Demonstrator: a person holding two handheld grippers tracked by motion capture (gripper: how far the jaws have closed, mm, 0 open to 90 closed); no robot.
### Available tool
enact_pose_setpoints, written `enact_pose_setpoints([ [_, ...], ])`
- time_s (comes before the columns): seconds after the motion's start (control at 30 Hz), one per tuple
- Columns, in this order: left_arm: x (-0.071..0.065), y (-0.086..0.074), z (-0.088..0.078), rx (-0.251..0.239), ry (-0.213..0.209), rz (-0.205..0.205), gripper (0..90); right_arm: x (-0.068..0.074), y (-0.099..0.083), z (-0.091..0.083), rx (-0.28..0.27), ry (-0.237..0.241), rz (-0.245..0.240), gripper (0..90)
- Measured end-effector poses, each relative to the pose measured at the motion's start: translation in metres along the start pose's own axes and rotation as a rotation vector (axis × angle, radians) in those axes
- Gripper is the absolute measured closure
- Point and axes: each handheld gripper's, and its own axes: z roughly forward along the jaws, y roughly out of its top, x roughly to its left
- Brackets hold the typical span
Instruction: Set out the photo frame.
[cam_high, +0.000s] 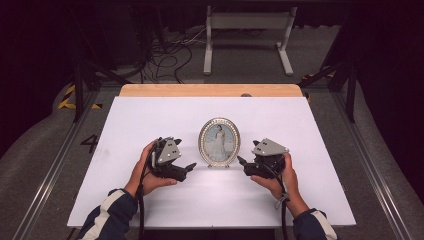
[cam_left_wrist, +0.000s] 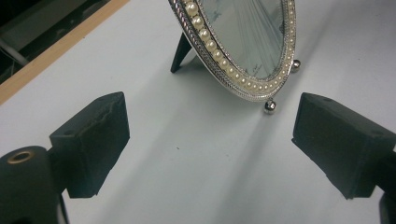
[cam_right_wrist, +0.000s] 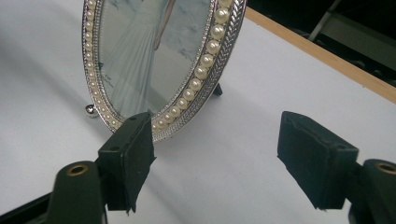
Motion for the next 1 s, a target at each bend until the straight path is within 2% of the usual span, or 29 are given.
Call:
enact_pose_setpoints([
  [0.27, 0.001, -0.007, -0.009, 0.009, 0.001, -0.007, 10.6, -0.001, -0.003, -0.005, 0.004, -0.004, -0.015, 24.1],
  [0.43, 0.0, -0.013, -0.017, 0.016, 0.024, 0.0, 11.0, -0.003, -0.007, -0.01, 0.011, -0.015, -0.016, 23.8],
  [0.53, -0.001, -0.017, -0.023, -0.001, 0.041, 0.003, 11.3, -0.004, -0.01, -0.013, 0.011, -0.019, -0.018, 23.5],
  [0.63, -0.001, -0.019, -0.027, -0.008, 0.037, 0.004, 11.3, -0.005, -0.012, -0.016, 0.013, -0.025, -0.018, 22.5],
  [1.0, -0.003, -0.032, -0.036, 0.015, 0.04, 0.006, 9.4, -0.006, -0.021, -0.026, 0.01, -0.039, -0.025, 20.1],
])
